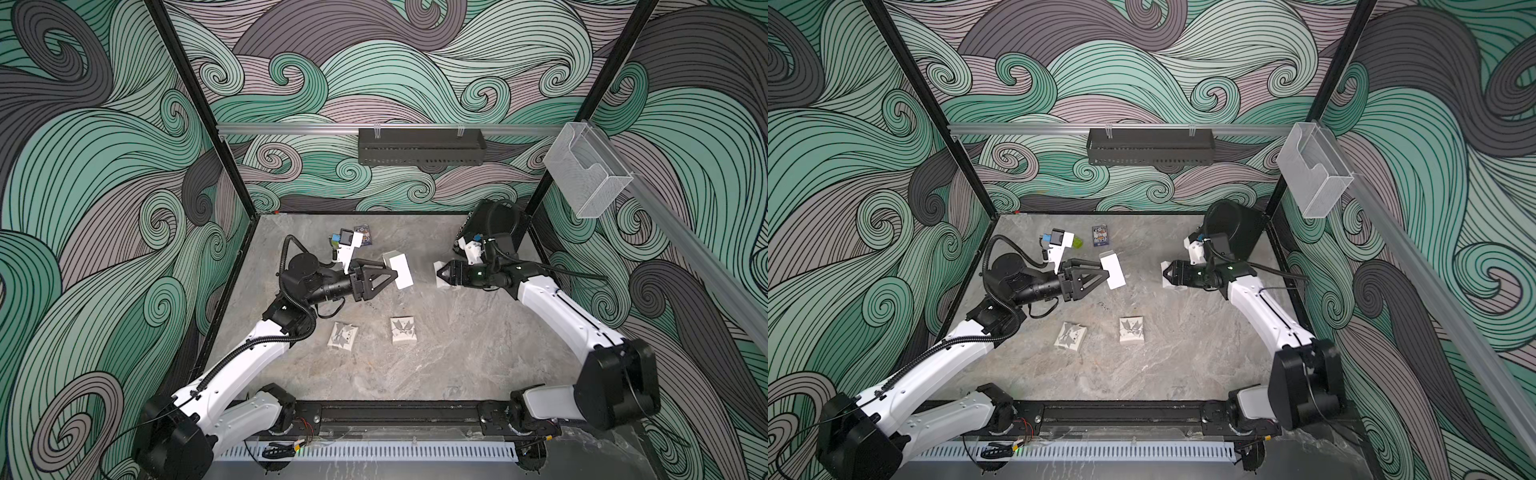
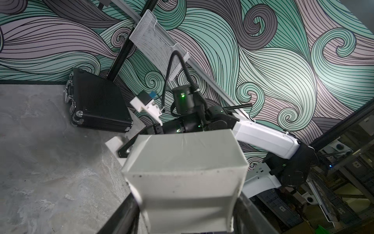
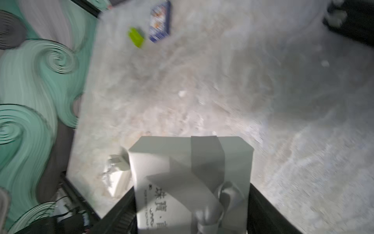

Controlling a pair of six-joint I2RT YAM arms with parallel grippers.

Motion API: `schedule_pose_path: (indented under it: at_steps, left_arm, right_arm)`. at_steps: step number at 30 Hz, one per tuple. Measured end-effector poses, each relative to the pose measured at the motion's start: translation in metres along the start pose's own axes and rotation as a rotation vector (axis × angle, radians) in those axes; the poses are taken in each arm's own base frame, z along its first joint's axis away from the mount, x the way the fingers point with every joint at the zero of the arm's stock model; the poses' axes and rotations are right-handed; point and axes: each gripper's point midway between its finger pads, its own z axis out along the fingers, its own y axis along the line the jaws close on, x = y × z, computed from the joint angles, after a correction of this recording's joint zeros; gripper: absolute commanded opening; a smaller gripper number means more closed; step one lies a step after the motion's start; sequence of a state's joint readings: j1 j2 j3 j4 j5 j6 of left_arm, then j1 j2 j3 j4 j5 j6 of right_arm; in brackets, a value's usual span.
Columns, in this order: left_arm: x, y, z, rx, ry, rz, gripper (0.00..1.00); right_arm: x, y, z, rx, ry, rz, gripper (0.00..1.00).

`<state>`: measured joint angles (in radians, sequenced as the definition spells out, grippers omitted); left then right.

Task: Take the necklace out of the lift-off lid jewelry box
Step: Place the lid at the center of the board.

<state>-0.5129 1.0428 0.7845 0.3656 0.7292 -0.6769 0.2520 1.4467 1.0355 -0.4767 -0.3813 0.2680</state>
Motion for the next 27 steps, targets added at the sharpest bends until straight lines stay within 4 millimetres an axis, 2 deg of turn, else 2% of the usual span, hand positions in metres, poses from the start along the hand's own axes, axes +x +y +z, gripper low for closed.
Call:
schedule_pose_path:
  at_steps: [3, 7, 14, 18, 19, 22, 25, 27]
  left_arm:
    - [0.001, 0.001, 0.000, -0.004, 0.005, -0.001, 0.44]
    - [0.002, 0.002, 0.000, -0.007, 0.008, 0.002, 0.45]
    - [0.004, 0.005, 0.000, -0.018, 0.016, 0.003, 0.45]
    - [0.005, 0.005, 0.000, -0.018, 0.019, 0.013, 0.45]
    - [0.005, 0.006, 0.000, -0.018, 0.020, 0.014, 0.45]
    - [0.006, 0.006, 0.001, -0.004, 0.036, 0.013, 0.44]
    - [0.007, 0.003, 0.004, 0.027, 0.061, 0.012, 0.44]
    - [0.007, -0.004, 0.005, 0.060, 0.076, 0.022, 0.44]
  right_arm:
    - [0.023, -0.031, 0.025, 0.112, 0.128, 0.013, 0.79]
    - [0.036, -0.051, 0.042, 0.182, 0.213, 0.008, 0.81]
    - [0.031, -0.056, 0.042, 0.209, 0.228, -0.043, 0.89]
    - [0.031, -0.052, 0.038, 0.198, 0.226, -0.064, 0.83]
    - [0.030, -0.047, 0.036, 0.178, 0.219, -0.067, 0.80]
    - [0.019, -0.013, 0.020, 0.019, 0.140, -0.071, 0.65]
    - [0.002, 0.044, -0.012, -0.233, 0.010, -0.100, 0.56]
    - [-0.010, 0.084, -0.044, -0.400, -0.078, -0.152, 0.45]
